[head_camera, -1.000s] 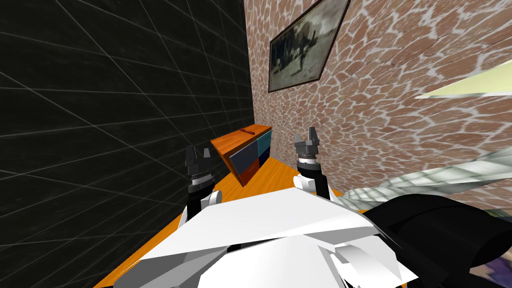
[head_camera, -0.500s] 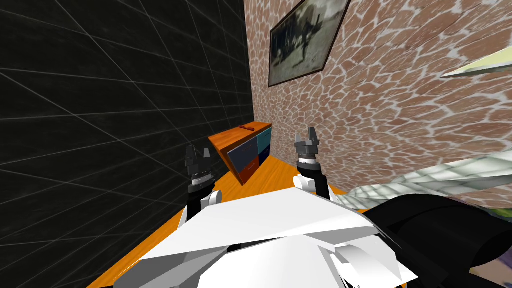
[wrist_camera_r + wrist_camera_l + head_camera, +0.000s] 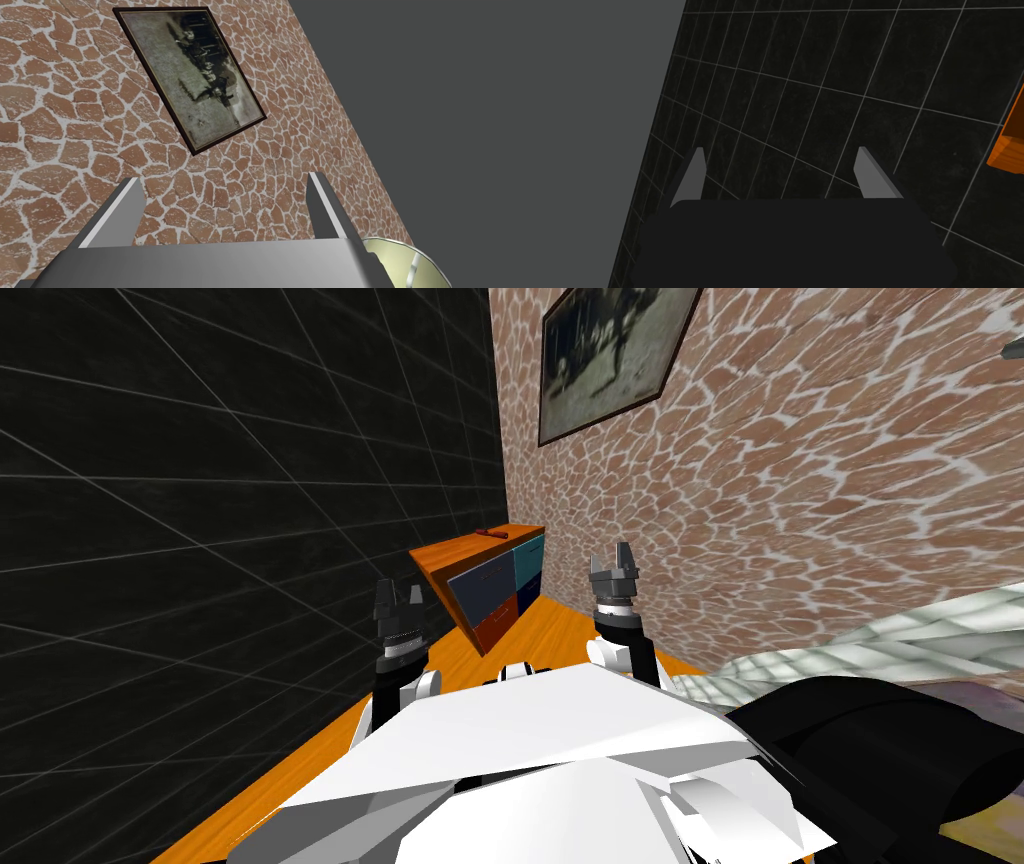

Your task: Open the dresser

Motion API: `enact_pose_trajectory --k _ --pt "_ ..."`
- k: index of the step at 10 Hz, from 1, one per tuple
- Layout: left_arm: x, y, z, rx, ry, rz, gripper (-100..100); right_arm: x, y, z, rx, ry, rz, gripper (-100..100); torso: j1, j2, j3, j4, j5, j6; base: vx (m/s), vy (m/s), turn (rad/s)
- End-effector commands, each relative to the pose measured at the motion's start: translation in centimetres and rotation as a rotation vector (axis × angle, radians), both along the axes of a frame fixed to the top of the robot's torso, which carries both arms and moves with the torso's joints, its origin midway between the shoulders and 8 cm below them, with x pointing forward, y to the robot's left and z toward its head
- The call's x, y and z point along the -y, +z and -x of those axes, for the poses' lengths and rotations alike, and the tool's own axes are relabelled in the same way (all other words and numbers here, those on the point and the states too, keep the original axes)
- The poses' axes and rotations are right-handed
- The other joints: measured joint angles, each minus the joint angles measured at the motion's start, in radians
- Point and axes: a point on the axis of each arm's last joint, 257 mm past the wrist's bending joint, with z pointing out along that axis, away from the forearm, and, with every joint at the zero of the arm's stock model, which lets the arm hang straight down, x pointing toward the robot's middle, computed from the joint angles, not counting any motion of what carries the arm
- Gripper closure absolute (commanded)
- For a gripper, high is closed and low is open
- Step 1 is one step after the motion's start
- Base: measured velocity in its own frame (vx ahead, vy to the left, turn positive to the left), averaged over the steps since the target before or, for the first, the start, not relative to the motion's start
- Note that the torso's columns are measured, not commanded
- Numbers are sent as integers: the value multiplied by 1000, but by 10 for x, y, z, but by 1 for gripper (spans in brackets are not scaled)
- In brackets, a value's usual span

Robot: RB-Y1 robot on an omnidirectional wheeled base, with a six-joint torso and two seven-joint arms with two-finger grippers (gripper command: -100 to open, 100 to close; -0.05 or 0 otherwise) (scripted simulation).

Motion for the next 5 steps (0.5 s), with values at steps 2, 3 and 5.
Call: enact_pose_trajectory --k 2,3,5 --pt "-1 -16 -10 -54 -27 -56 -100 0 0 0 0 0 0 0 0 2 -6 3 0 0 70 -67 46" --pt "-3 -22 -14 -72 -29 -62 -100 0 0 0 0 0 0 0 0 3 -6 4 0 0 94 -84 74" --pt "-15 -41 -25 -129 -24 -58 -100 0 0 0 0 0 0 0 -1 2 -6 4 0 0 129 -140 117"
